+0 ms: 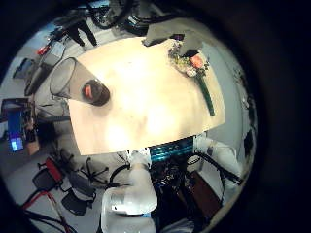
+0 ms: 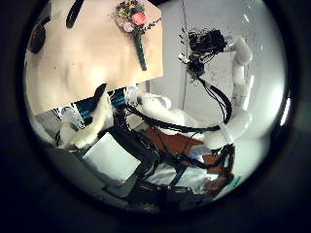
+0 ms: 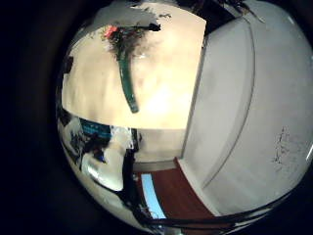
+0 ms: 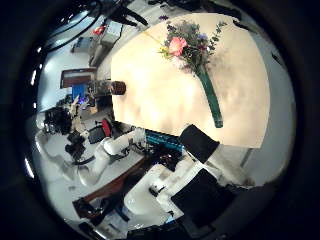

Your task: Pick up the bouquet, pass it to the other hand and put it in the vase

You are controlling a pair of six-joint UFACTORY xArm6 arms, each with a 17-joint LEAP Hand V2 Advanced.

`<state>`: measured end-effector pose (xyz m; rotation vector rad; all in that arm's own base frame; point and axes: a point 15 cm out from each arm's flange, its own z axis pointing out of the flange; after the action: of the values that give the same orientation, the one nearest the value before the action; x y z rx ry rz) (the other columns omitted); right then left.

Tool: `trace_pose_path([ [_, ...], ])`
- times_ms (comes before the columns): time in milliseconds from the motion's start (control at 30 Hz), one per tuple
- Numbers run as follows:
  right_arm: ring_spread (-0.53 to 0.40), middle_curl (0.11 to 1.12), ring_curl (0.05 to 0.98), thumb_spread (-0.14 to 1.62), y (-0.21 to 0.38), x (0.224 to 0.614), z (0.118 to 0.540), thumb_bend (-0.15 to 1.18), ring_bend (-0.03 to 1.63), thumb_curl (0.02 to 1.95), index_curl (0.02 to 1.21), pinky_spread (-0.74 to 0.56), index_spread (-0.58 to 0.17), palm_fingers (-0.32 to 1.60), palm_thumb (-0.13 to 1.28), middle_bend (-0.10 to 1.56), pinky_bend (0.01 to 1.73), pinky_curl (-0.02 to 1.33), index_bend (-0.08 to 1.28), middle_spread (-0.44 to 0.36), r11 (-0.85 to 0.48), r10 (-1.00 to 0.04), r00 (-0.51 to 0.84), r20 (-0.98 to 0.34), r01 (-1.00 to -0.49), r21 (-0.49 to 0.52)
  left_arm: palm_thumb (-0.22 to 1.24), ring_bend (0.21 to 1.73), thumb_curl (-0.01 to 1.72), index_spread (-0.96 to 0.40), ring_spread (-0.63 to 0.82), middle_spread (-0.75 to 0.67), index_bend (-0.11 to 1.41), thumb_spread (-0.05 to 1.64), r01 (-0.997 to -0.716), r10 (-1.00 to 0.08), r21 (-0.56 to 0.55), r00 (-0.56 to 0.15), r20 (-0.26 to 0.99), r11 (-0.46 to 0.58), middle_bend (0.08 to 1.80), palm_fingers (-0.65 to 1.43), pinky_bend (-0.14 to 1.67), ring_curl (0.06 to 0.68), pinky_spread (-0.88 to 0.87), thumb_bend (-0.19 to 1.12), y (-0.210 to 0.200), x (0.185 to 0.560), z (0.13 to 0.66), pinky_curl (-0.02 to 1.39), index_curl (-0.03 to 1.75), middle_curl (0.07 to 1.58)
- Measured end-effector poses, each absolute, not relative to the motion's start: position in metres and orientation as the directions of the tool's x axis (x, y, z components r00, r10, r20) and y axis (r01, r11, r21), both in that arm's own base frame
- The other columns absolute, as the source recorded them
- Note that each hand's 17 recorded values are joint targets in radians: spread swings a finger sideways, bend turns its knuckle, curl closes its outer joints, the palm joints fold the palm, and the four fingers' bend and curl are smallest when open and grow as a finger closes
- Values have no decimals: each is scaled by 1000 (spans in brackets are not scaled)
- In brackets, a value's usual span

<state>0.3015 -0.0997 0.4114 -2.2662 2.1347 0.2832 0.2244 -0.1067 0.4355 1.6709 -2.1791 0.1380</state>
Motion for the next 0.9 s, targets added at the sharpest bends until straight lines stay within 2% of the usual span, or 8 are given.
trace_pose_path([
  [133, 9, 366, 210, 1147, -106, 300, 408, -25, 853, 409, 263, 373, -321, 305, 584, 361, 792, 209, 148, -12, -8, -984, -12, -177, -994, 109, 667, 689, 424, 48, 453, 258, 161, 1029, -919, -889, 149, -297, 348, 365, 250, 89, 614, 209, 544, -27, -119, 222, 429, 140, 288, 386],
  [200, -49, 379, 233, 1152, -116, 296, 400, -26, 963, 403, 243, 308, -309, 419, 567, 412, 806, 198, 124, -27, 47, -980, -70, -185, -991, 125, 662, 681, 425, 48, 451, 257, 167, 1031, -903, -876, 142, -338, 343, 405, 253, 91, 613, 207, 543, -26, -124, 220, 427, 138, 292, 386],
  [233, -49, 379, 233, 1152, -118, 295, 396, -26, 963, 403, 243, 308, -309, 419, 567, 412, 806, 198, 124, -27, 65, -978, -90, -187, -989, 132, 658, 678, 424, 48, 451, 257, 169, 1034, -896, -869, 135, -358, 341, 422, 254, 94, 611, 205, 542, -26, -126, 221, 426, 136, 294, 385],
  [267, -86, 394, 250, 1160, -121, 292, 388, -24, 1004, 398, 242, 249, -309, 447, 554, 453, 824, 195, 139, -43, 89, -975, -117, -191, -985, 146, 653, 678, 422, 44, 453, 257, 170, 1035, -891, -863, 123, -377, 338, 437, 254, 99, 608, 205, 542, -27, -129, 223, 425, 134, 297, 385],
  [400, -132, 413, 273, 1165, -130, 290, 350, -21, 1045, 395, 252, 158, -296, 456, 546, 496, 860, 189, 162, -60, 165, -959, -204, -199, -967, 193, 644, 678, 421, 38, 453, 246, 168, 1035, -876, -843, 81, -428, 327, 476, 256, 110, 598, 202, 535, -25, -134, 236, 424, 127, 304, 385],
  [733, -169, 426, 291, 1155, -133, 284, 254, -17, 1084, 396, 278, 60, -273, 435, 557, 525, 924, 157, 175, -68, 310, -914, -368, -171, -905, 291, 618, 676, 415, 35, 455, 243, 163, 1044, -824, -794, 90, -501, 345, 559, 255, 113, 596, 198, 529, -26, -136, 246, 402, 119, 310, 383],
  [900, -173, 433, 300, 1139, -132, 279, 241, -21, 1101, 398, 293, 37, -252, 416, 564, 534, 959, 140, 174, -62, 352, -896, -416, -159, -881, 317, 613, 676, 414, 34, 455, 242, 162, 1047, -809, -779, 85, -524, 343, 582, 255, 113, 597, 196, 525, -25, -140, 251, 405, 117, 311, 382],
])
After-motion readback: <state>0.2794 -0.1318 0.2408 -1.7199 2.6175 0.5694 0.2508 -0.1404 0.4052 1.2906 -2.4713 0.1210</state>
